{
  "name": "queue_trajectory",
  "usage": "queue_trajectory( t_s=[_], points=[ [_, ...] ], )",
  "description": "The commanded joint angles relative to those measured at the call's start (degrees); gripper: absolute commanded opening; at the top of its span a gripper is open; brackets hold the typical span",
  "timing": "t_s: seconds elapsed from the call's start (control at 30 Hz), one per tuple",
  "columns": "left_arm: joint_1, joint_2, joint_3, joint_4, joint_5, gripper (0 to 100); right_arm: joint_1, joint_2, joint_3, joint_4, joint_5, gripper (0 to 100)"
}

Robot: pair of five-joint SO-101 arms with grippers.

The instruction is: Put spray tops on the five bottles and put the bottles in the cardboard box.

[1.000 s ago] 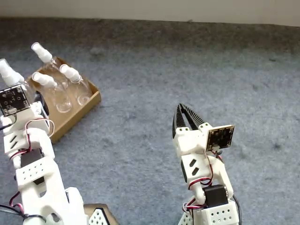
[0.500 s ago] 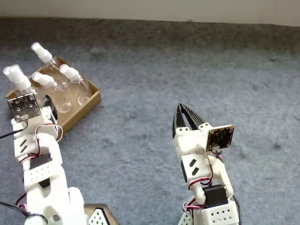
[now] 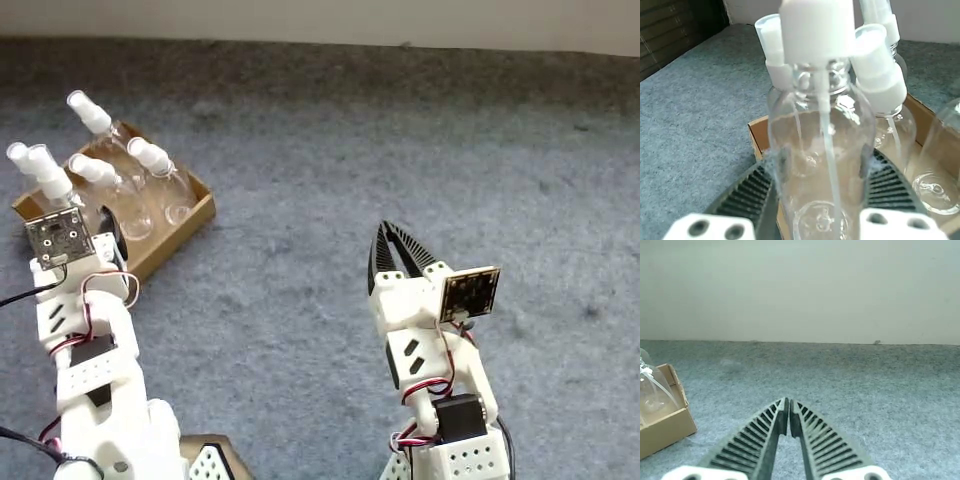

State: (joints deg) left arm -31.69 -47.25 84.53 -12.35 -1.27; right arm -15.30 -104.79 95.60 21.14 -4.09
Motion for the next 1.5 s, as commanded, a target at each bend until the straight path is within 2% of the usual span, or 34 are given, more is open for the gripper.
queue_trajectory(
  t_s=[0.0, 0.43, 0.6, 0.97, 1.47],
  points=[
    [1.1, 0.1, -0.4, -1.1, -0.4, 8, -0.2, -0.4, 6.7, 0.3, 0.5, 0.5],
    [1.1, 0.1, -1.3, -1.0, -0.4, 7, -0.2, -0.4, 6.7, 0.3, 0.5, 0.5],
    [0.8, 4.4, -7.6, 6.2, -0.1, 7, -0.2, -0.3, 6.7, 0.4, 0.5, 0.5],
    [-0.7, 17.2, -5.8, -8.8, -0.3, 8, -0.2, -0.3, 6.7, 0.4, 0.5, 0.5],
    [-0.6, 17.8, -4.7, -9.7, -0.1, 8, -0.2, -0.3, 6.7, 0.4, 0.5, 0.5]
  ],
)
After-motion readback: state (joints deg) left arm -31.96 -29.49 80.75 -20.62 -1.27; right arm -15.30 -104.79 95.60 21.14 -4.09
